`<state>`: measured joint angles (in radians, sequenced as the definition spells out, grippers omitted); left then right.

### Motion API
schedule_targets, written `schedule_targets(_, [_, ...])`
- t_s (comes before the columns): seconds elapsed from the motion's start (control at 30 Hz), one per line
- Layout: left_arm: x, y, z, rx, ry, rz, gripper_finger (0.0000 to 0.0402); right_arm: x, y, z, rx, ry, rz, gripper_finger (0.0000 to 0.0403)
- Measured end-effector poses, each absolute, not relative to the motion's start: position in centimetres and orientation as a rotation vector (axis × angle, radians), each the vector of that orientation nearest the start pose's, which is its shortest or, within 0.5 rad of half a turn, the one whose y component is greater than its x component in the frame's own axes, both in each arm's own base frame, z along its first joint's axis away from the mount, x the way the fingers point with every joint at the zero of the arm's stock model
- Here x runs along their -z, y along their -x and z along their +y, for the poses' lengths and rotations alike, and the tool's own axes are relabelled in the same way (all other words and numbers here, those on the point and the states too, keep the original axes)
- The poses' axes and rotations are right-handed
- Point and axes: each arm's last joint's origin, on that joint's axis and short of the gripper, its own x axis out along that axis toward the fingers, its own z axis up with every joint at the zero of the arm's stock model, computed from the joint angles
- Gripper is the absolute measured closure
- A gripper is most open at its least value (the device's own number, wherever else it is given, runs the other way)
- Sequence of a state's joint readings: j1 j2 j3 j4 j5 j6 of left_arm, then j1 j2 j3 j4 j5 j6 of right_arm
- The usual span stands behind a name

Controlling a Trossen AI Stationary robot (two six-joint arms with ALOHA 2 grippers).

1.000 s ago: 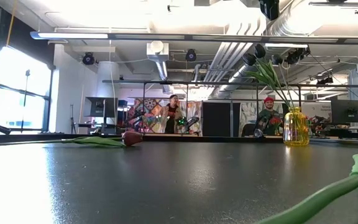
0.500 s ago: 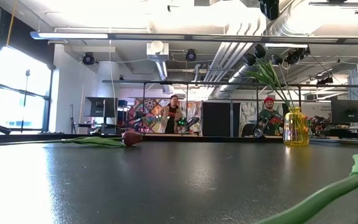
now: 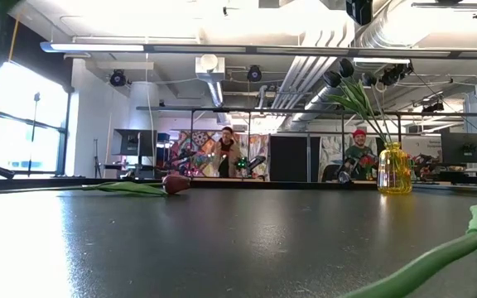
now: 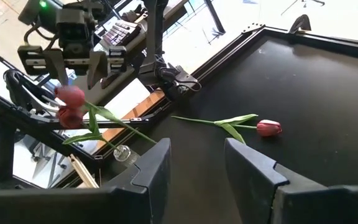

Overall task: Sort flowers into vase by color
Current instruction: Put the left red flower into the transparent vase

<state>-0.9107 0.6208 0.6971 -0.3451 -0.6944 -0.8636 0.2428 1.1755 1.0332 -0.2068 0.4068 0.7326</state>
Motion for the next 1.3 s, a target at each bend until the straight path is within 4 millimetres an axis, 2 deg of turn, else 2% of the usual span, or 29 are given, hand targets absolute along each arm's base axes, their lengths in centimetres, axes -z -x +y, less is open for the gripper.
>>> schedule_targets(0.37, [-31.7,-9.8,-7.2,-0.073,0.664,0.142,0.0183,-34.1,-25.5,4.2,0.32,-0.641,0.22,0.0265])
schedule_targets(0.53, [-32.2,-9.3,-5.8,-0.129,0.633,0.08,0.0176,-34.3,-25.7,3.9,0.319,-0.63,0.204,0.0265])
schedule_targets(0.73, [-32.4,-8.7,-3.9,-0.37,0.582,-0.027,0.0176,-34.3,-26.0,2.7,0.369,-0.602,0.176,0.0265])
schedule_targets(1.0, [-28.4,-8.8,-2.0,-0.585,0.54,0.275,0.0176,-34.1,-26.2,2.1,0.397,-0.606,0.176,0.0265])
schedule_targets(1.17, [-26.7,-10.2,-1.4,-0.638,0.478,0.522,0.0176,-34.0,-26.2,2.2,0.407,-0.602,0.179,0.0265])
schedule_targets(1.3, [-23.5,-11.3,-0.7,-0.705,0.439,0.699,0.0176,-34.0,-26.2,2.2,0.408,-0.599,0.182,0.0265])
